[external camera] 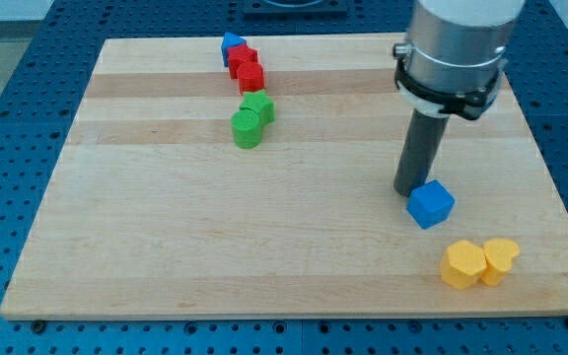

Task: Push the blue cube closer to the yellow heart and yellow hexagon

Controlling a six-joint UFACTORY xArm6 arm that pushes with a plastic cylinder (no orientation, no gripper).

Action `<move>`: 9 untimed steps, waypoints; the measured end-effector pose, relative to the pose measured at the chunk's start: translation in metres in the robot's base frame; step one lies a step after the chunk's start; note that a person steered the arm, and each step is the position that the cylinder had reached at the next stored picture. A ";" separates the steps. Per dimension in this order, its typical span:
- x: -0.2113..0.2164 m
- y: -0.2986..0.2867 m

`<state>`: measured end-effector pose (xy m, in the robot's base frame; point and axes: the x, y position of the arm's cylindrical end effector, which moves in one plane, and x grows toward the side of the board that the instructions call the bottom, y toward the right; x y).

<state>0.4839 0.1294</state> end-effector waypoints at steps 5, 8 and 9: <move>0.015 0.023; 0.027 0.050; 0.028 0.054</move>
